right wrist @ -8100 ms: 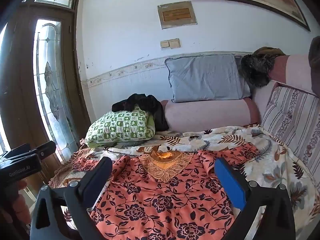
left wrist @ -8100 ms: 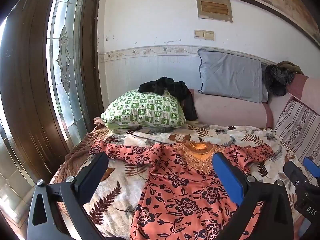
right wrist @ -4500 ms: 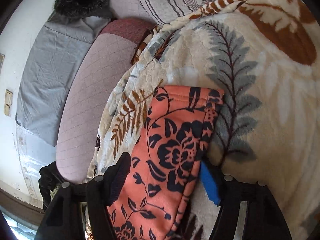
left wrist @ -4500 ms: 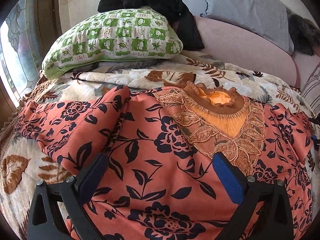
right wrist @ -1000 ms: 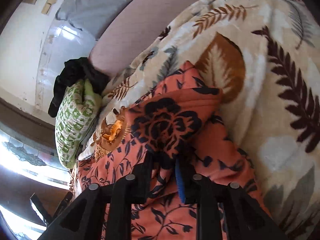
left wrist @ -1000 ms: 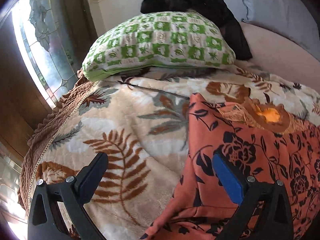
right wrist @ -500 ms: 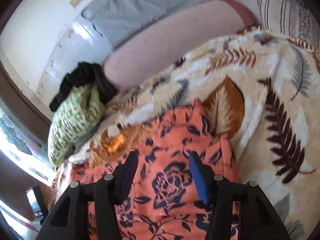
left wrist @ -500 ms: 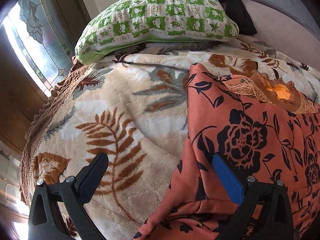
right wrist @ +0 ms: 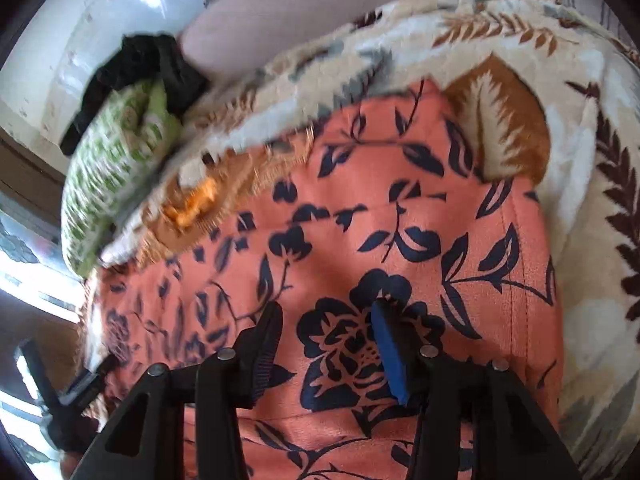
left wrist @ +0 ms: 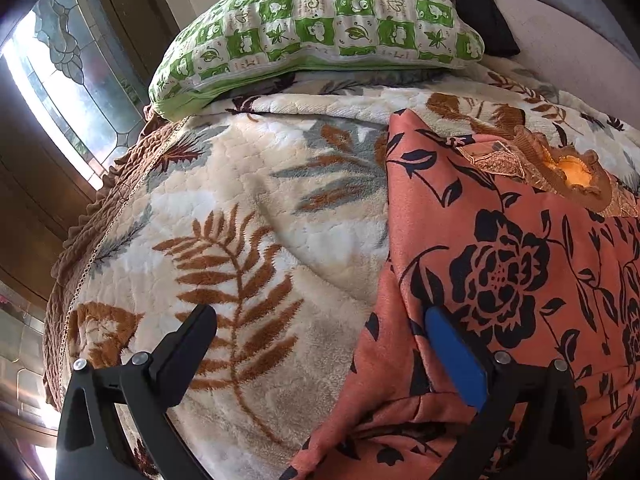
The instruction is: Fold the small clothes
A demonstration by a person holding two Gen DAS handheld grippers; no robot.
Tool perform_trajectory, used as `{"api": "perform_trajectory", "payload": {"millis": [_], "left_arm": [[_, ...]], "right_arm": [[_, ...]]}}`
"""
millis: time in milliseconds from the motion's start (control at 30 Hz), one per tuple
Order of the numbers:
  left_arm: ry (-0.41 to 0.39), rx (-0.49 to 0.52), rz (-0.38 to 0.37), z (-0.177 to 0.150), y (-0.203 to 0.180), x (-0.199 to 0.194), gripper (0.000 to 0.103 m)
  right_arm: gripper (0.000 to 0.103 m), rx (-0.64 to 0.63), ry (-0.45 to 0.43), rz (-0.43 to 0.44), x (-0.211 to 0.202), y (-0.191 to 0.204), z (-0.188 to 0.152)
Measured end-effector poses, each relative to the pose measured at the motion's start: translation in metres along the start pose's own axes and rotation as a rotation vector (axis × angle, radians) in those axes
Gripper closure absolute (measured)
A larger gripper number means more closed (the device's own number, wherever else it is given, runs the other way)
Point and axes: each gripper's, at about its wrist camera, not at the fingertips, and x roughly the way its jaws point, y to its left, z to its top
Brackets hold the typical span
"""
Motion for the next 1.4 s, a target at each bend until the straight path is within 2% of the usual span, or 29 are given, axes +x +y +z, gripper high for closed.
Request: {"api": "perform_trajectory", "payload": {"millis": [67,133,200,267,300,333,467,667,833,967,1200,1400], "left_arm": [[-0.004,0.000,0.003,-0.001,0.000,0.000,0.000],[-0.019,0.008,0.013,0.001,-0.002,-0.005,0.000],[-0.058,0.025,0.020,0.002,-0.004,-0.015,0.000],[-0.104,0.031,0.010,0.002,-0.005,-0.027,0.000],[-0.128,0.032,0.000,0.002,-0.006,-0.034,0.000],[-0.153,0.034,-0.010,0.002,-0.007,-0.041,0.000],[-0.238,0.033,-0.043,0.001,-0.008,-0.067,0.000],[-0.303,-0.010,-0.089,-0.005,0.001,-0.103,0.000],[-0.340,-0.034,-0.143,-0.029,0.008,-0.140,0.000],[-0.364,-0.030,-0.177,-0.048,0.010,-0.174,0.000],[-0.419,-0.037,-0.198,-0.084,0.030,-0.236,0.000],[-0.476,-0.032,-0.194,-0.102,0.044,-0.284,0.000]], "right_arm": [[0.051,-0.085,-0.025,-0.039,-0.009,0.013,-0.003],[0.051,-0.104,-0.029,-0.034,-0.020,0.016,-0.011],[0.051,-0.148,-0.054,-0.017,-0.034,0.018,-0.022],[0.051,-0.192,-0.067,-0.062,-0.040,0.018,-0.035],[0.051,-0.197,-0.040,-0.078,-0.037,0.015,-0.040],[0.051,-0.197,-0.011,-0.083,-0.033,0.012,-0.043],[0.051,-0.174,-0.033,-0.072,-0.055,0.009,-0.050],[0.051,-0.148,-0.076,-0.025,-0.095,0.003,-0.071],[0.049,-0.112,-0.094,0.027,-0.130,-0.006,-0.099],[0.040,-0.102,-0.127,0.072,-0.162,-0.009,-0.121],[0.035,-0.106,-0.181,0.081,-0.217,-0.013,-0.152],[0.033,-0.103,-0.203,0.102,-0.243,-0.014,-0.177]]}}
